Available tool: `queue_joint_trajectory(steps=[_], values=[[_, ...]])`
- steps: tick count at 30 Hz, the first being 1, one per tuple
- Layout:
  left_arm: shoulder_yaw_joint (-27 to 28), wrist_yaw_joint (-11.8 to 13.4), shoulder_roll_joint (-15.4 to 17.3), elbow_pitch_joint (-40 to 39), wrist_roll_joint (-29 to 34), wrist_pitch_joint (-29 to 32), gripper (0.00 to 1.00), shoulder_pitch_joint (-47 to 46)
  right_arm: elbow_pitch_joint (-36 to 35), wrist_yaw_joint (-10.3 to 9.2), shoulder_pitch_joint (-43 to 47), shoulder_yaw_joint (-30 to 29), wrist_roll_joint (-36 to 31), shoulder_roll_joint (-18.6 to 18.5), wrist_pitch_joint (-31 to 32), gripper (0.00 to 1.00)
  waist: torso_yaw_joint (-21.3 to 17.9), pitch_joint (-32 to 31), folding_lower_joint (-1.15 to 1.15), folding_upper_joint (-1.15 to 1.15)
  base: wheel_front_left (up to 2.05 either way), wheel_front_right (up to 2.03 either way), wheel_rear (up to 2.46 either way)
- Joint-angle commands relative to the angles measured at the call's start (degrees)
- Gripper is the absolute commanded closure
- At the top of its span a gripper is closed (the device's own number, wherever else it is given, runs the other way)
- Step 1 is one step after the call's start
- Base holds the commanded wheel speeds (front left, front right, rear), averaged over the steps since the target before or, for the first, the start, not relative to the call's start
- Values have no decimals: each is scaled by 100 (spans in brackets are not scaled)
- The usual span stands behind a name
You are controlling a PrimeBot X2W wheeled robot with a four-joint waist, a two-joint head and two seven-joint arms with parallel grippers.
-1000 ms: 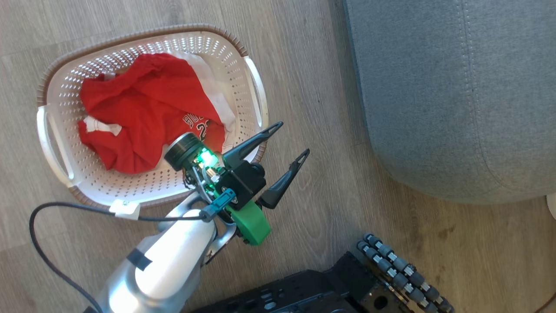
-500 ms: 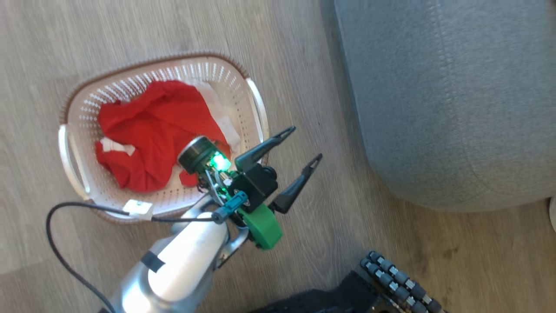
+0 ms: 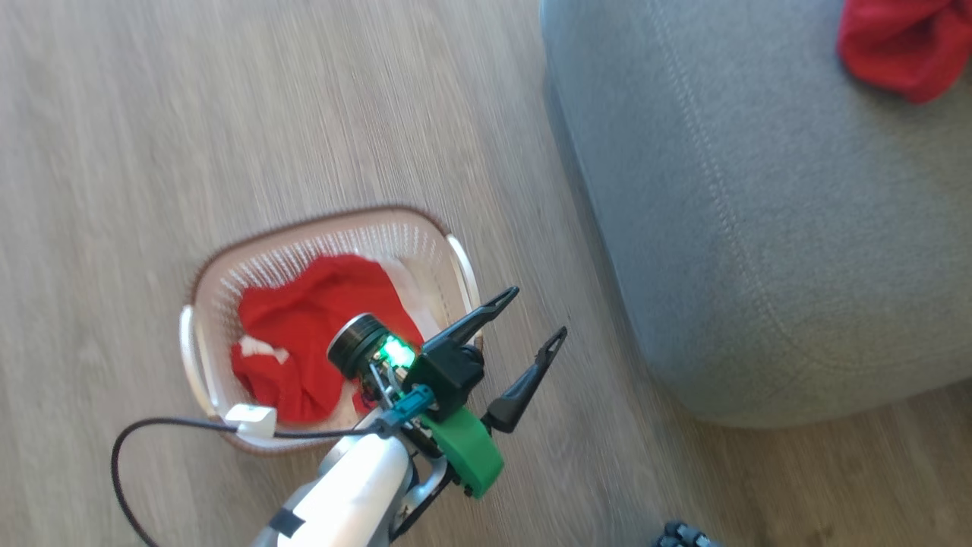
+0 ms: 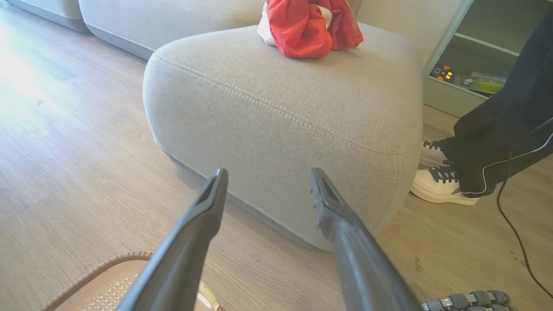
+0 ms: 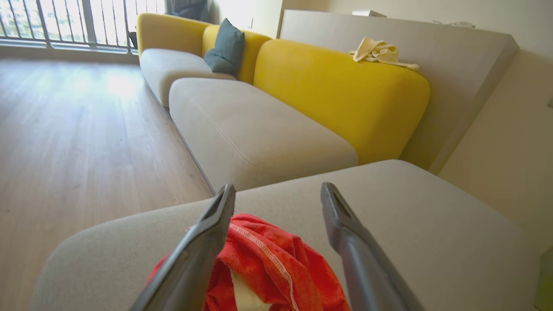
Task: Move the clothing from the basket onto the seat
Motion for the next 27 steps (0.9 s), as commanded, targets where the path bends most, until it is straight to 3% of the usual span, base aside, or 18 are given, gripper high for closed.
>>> queue_joint_trajectory(steps=[1,6,10,14,20,27], values=[[254,-7,-81,-179,-12,-28,0,57,-358,-1,19,231,237,70,-6,0,66,-547,0,0,0,0,0],[657,5,-125,-281,26,-28,0,316,-1298,-1,491,1523,1248,290,-6,0,128,-1066,0,0,0,0,0],[1059,58,-139,-401,38,-28,0,465,-2342,-1,1062,2544,2360,163,-6,0,232,-1364,0,0,0,0,0],[1338,153,-143,-552,-65,-28,0,635,-3462,-1,1653,3159,3261,-14,-6,0,379,-1615,0,0,0,0,0],[1725,572,-144,-676,-76,-28,0,856,-4945,-1,2558,3455,3748,-42,-6,0,664,-1842,0,0,0,0,0],[2227,1324,-145,-1053,-220,-28,0,1115,-5865,-1,3643,3238,3856,322,-6,0,1065,-2032,0,0,0,0,0]])
